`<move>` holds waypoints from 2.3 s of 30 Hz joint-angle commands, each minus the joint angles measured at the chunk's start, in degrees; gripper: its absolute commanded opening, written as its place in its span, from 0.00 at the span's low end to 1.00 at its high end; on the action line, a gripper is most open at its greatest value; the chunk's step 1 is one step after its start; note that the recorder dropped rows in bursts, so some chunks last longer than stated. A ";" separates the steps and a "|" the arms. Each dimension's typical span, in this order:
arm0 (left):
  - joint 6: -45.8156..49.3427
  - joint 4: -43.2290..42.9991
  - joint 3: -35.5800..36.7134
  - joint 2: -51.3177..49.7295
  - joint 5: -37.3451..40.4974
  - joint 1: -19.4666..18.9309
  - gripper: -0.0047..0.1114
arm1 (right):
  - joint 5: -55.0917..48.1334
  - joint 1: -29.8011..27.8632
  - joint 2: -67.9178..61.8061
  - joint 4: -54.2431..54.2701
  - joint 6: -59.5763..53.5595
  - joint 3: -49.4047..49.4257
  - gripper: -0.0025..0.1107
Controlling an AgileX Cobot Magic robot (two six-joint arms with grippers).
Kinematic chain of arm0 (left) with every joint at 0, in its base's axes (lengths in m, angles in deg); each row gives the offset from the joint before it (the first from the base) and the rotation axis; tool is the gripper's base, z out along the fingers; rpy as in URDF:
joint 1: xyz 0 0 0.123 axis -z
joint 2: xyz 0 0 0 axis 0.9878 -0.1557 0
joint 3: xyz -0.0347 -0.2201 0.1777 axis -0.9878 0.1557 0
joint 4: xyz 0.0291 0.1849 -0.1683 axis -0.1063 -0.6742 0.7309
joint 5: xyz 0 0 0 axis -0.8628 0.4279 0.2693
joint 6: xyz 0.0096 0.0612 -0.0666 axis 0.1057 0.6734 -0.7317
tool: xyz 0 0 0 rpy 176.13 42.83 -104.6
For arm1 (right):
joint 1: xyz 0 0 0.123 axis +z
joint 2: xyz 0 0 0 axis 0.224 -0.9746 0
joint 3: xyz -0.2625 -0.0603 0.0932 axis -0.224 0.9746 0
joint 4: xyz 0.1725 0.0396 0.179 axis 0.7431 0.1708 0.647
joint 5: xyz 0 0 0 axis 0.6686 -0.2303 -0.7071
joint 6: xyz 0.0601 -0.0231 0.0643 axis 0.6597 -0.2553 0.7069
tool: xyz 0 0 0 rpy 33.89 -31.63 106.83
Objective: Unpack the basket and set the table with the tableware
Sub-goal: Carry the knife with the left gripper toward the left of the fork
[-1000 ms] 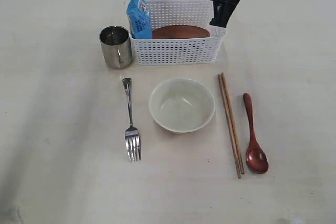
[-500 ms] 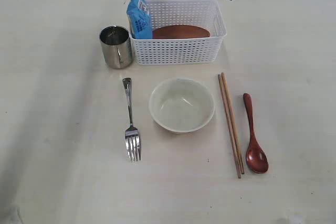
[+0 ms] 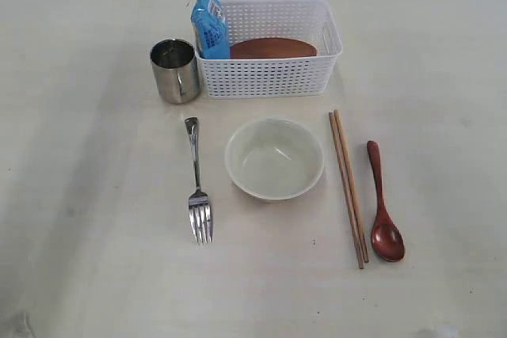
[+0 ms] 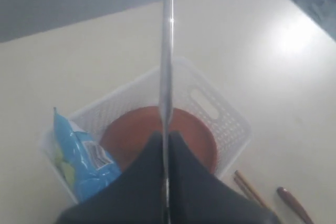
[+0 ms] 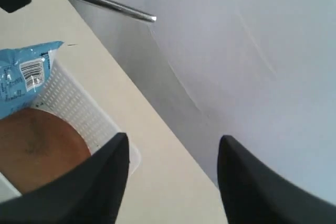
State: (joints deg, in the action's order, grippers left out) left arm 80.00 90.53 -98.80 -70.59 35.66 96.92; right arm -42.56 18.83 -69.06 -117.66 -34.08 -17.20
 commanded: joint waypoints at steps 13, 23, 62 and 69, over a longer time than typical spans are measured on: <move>25.13 32.65 36.61 27.82 -13.90 0.02 0.04 | -3.25 -0.29 0.44 13.19 1.73 -0.04 0.46; 20.87 32.65 52.04 50.31 -23.73 0.02 0.04 | -5.37 -0.29 0.44 20.07 2.46 -0.04 0.46; -77.11 -51.18 70.16 67.42 -44.12 9.72 0.04 | -5.40 -0.29 0.44 20.11 3.26 -0.04 0.46; -86.55 -52.27 74.27 67.32 -51.05 13.51 0.04 | -5.39 -0.29 0.44 20.11 3.63 -0.04 0.46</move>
State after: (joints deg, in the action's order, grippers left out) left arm -3.65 38.73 -25.98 -3.54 -11.64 110.02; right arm -48.19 18.83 -69.06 -97.68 -30.91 -17.20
